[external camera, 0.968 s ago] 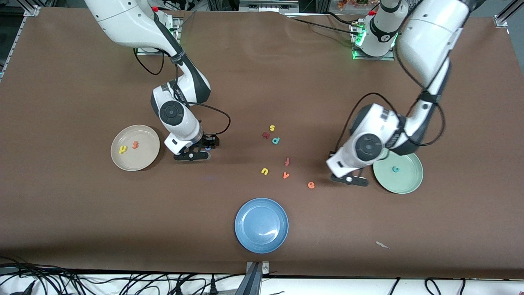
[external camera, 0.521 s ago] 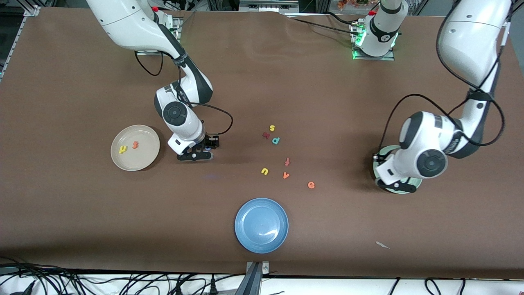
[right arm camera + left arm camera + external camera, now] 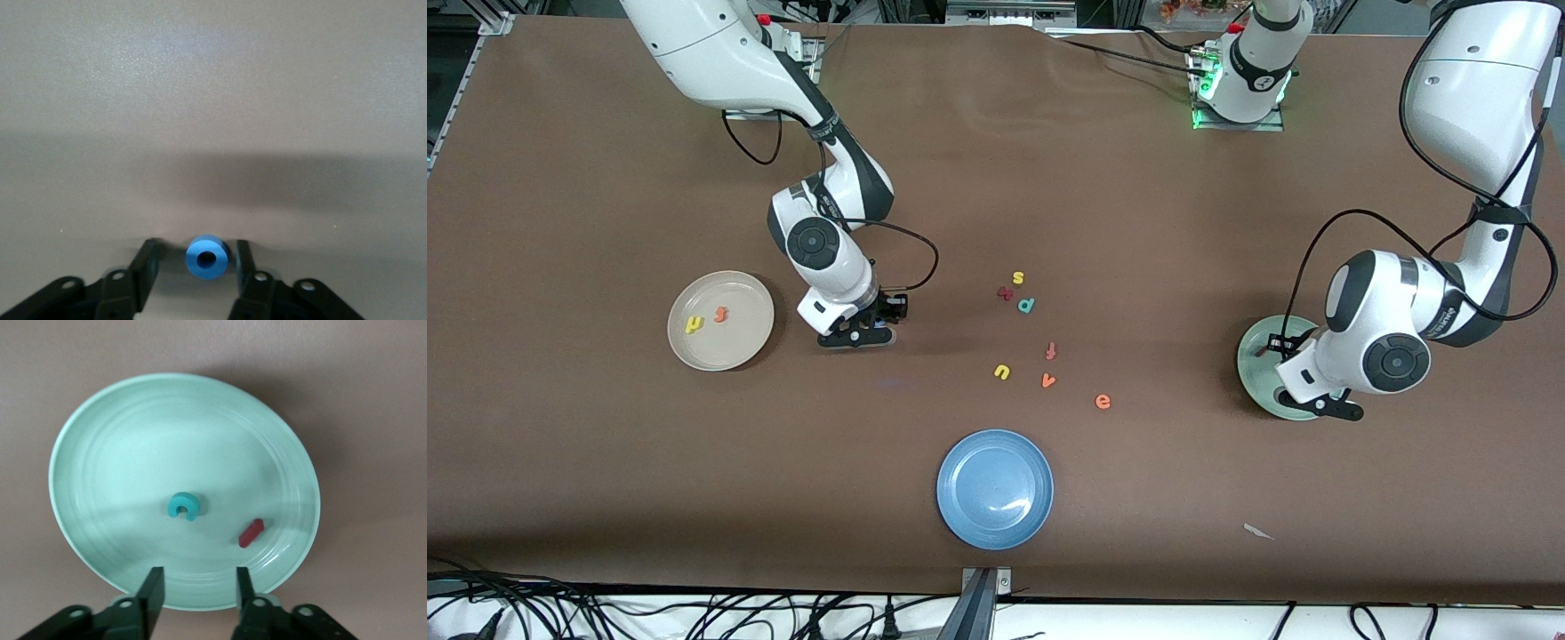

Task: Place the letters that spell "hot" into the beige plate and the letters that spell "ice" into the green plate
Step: 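Carry the blue o to the white plate while the left gripper reaches the orange e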

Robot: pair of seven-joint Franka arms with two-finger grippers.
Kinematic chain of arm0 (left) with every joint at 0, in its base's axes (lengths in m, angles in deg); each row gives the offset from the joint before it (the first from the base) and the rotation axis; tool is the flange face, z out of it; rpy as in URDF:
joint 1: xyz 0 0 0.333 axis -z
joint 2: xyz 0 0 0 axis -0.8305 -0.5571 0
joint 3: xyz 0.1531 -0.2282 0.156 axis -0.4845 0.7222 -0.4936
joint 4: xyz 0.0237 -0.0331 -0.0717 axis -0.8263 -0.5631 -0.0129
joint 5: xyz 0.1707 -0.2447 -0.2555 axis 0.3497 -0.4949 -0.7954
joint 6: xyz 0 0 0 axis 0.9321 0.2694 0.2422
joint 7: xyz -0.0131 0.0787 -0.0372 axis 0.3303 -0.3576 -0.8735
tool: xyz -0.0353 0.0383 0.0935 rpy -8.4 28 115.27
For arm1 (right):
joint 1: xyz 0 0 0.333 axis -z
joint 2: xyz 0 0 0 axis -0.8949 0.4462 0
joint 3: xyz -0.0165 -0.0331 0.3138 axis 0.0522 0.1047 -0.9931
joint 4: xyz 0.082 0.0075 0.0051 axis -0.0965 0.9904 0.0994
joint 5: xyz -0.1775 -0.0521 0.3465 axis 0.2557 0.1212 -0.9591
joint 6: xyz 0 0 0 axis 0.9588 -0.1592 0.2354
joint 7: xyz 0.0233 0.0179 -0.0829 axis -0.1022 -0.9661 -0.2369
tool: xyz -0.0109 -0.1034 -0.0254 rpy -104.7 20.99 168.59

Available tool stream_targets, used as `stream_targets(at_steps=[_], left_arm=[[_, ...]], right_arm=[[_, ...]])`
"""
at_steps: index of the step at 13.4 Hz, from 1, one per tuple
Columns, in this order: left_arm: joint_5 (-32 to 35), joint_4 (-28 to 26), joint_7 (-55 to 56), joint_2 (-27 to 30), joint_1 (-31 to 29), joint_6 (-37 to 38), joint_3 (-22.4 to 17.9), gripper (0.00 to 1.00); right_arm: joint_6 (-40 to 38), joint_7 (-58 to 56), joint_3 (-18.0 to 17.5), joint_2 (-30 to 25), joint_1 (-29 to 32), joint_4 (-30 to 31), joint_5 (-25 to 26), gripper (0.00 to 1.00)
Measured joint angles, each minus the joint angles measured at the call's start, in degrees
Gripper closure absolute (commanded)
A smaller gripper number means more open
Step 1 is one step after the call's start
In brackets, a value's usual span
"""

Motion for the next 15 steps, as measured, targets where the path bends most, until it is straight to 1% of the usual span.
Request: stream_targets(at_steps=[1, 4, 6, 7, 8, 12, 13, 15], left_arm=[[0.0, 0.9, 0.3, 0.0, 0.2, 0.0, 0.2, 0.0], [-0.3, 2.3, 3.8, 0.0, 1.8, 0.0, 1.1, 0.0], [-2.1, 3.1, 8.7, -0.1, 4.6, 0.0, 1.2, 0.0], [-3.3, 3.8, 11.2, -0.2, 6.1, 0.0, 1.3, 0.0], [-4.4, 4.4, 13.4, -0.5, 7.4, 0.0, 1.3, 0.0], [-6.7, 8.1, 21.9, -2.7, 12.3, -0.7, 1.4, 0.0], [-6.8, 9.2, 23.8, -3.6, 13.5, -1.5, 1.4, 0.0], [-6.9, 11.1, 28.9, -5.6, 15.7, -5.3, 1.4, 0.0]], right_arm=[[0.0, 0.0, 0.0, 0.0, 0.0, 0.0, 0.0, 0.64], [0.0, -0.1, 0.1, -0.1, 0.0, -0.1, 0.1, 0.67], [0.0, -0.1, 0.1, -0.1, 0.0, -0.1, 0.1, 0.77], [0.0, -0.1, 0.1, -0.1, 0.0, -0.1, 0.1, 0.78], [0.0, -0.1, 0.1, -0.1, 0.0, -0.1, 0.1, 0.83], [0.0, -0.2, 0.1, -0.1, 0.0, -0.1, 0.1, 0.84], [0.0, -0.2, 0.2, -0.1, 0.0, -0.2, 0.1, 0.84], [-0.1, -0.4, 0.7, -0.3, 0.1, -0.4, 0.1, 0.84]])
